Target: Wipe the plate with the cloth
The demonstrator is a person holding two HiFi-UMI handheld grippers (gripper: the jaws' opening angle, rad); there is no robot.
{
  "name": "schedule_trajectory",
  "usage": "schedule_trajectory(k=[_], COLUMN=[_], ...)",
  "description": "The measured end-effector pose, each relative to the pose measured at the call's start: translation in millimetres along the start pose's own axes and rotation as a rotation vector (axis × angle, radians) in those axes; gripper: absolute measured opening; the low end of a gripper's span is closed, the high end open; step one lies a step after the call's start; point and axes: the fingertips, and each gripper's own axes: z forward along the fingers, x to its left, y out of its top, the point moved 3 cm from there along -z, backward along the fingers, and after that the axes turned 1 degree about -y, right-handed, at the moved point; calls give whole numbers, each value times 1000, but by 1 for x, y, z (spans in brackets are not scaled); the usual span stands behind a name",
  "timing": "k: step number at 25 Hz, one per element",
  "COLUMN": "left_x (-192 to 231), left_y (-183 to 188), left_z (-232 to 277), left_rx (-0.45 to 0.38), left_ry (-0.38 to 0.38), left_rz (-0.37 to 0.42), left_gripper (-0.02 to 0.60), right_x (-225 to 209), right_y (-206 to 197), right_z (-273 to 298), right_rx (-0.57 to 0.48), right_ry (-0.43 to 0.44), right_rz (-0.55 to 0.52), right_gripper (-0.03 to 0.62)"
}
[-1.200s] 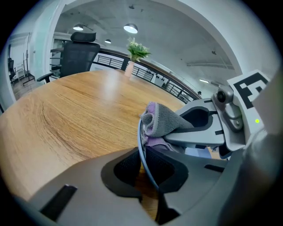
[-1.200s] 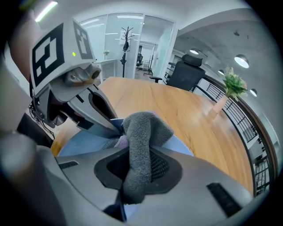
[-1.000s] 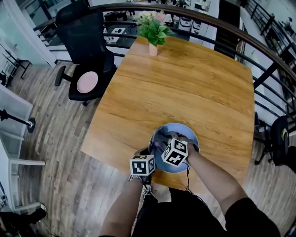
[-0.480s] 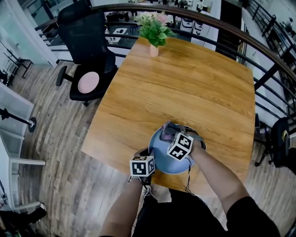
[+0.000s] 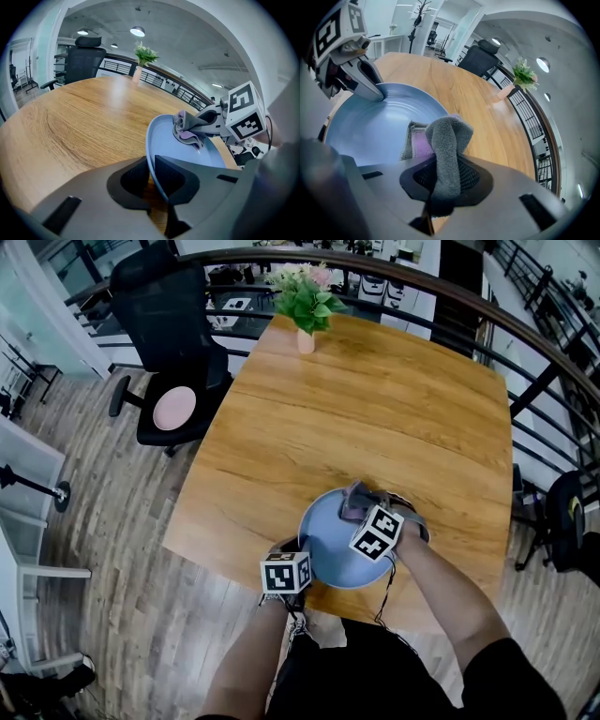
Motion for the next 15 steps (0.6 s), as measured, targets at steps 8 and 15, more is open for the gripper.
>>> schedule_trajectory(k=[8, 15], left_x=[-1, 0], left_y=[0, 0], left_z=[0, -1], left_rx=[0, -2], left_ry=[6, 9], left_rz=[-1, 0], left_gripper=[63, 63], right_x=[4, 18], right_y=[-36, -58], right_z=[-20, -40], right_rx=[41, 42], right_ry=[2, -10], right_rz=[58, 131], right_gripper=[72, 72])
